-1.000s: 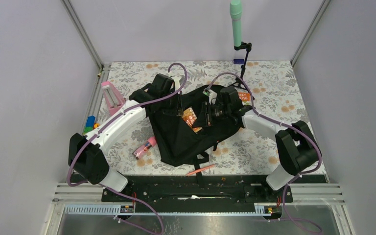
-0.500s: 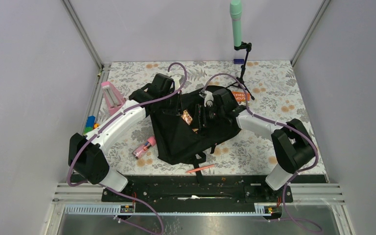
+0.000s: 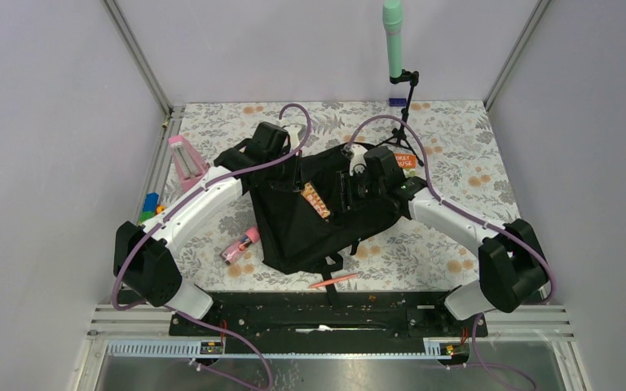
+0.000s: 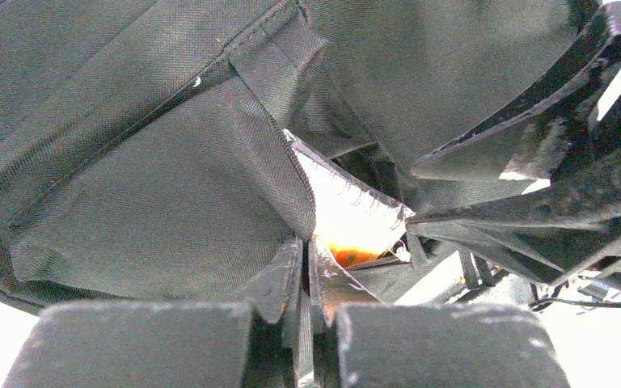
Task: Pack the student bag
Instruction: Place the stationery in the student bag.
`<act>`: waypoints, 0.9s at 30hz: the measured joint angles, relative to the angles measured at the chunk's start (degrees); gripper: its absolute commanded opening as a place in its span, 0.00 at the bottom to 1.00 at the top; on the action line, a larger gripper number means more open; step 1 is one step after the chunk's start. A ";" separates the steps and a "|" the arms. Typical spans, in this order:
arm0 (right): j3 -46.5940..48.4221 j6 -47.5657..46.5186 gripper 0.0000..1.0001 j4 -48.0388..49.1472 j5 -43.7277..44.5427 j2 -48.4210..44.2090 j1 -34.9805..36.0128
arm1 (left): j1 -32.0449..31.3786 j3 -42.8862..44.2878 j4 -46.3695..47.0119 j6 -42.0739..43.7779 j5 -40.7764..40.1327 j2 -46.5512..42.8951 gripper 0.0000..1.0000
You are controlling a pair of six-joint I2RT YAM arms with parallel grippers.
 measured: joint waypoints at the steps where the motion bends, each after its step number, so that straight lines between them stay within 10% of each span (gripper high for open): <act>1: 0.00 -0.24 0.41 -0.15 -0.09 0.33 0.02 | 0.00 0.00 0.00 0.00 0.00 0.00 0.00; 13: 2.12 -0.66 0.03 0.15 -3.87 6.29 3.93 | 0.00 0.00 -0.02 0.00 0.13 0.00 0.00; 23: 4.22 2.03 0.08 4.59 -4.44 10.64 7.72 | 0.33 0.00 -0.79 0.17 0.07 0.00 0.00; 27: 3.58 2.25 0.24 5.79 -2.60 10.16 7.93 | 0.37 0.00 -0.87 0.39 -0.02 0.00 0.00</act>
